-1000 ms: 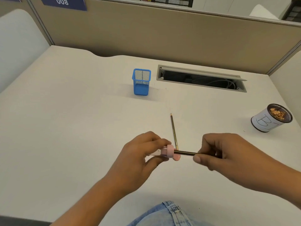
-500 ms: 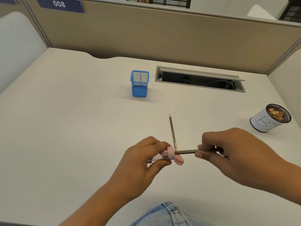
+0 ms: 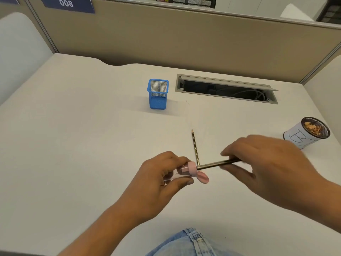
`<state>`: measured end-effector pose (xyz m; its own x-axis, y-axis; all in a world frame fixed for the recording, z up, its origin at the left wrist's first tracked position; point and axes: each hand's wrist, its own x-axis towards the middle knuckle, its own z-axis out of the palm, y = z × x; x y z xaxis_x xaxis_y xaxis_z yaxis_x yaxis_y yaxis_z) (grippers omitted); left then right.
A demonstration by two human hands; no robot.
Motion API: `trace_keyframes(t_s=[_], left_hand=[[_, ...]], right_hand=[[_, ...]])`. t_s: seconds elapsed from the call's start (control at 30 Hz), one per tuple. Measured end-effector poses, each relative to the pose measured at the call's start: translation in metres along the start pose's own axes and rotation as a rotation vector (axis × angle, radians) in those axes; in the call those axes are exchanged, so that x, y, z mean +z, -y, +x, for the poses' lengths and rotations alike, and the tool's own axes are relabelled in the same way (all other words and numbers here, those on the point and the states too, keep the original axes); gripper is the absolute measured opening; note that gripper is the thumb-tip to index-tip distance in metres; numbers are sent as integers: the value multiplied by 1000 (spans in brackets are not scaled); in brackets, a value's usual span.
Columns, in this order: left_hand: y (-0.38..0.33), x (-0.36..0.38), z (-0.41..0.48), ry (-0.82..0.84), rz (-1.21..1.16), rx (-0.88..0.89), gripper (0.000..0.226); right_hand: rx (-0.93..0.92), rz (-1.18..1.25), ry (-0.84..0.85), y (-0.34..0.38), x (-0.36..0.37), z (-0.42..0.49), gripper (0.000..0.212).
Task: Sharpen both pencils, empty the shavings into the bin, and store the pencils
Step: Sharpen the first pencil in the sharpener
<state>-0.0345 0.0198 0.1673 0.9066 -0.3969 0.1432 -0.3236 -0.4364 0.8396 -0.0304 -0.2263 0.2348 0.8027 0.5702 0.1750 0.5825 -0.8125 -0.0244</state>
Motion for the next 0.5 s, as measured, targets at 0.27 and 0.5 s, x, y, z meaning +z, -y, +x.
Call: trace_keyframes(t_s=[0.27,0.5], left_hand=[[-11,-7,-2,-34,-90,10,25],[-9,-1,-2,-104,108,167,28]], right_hand=[[-247,-193,-237,-7,2,-5,25],[433,491,253,6,-6,1,25]])
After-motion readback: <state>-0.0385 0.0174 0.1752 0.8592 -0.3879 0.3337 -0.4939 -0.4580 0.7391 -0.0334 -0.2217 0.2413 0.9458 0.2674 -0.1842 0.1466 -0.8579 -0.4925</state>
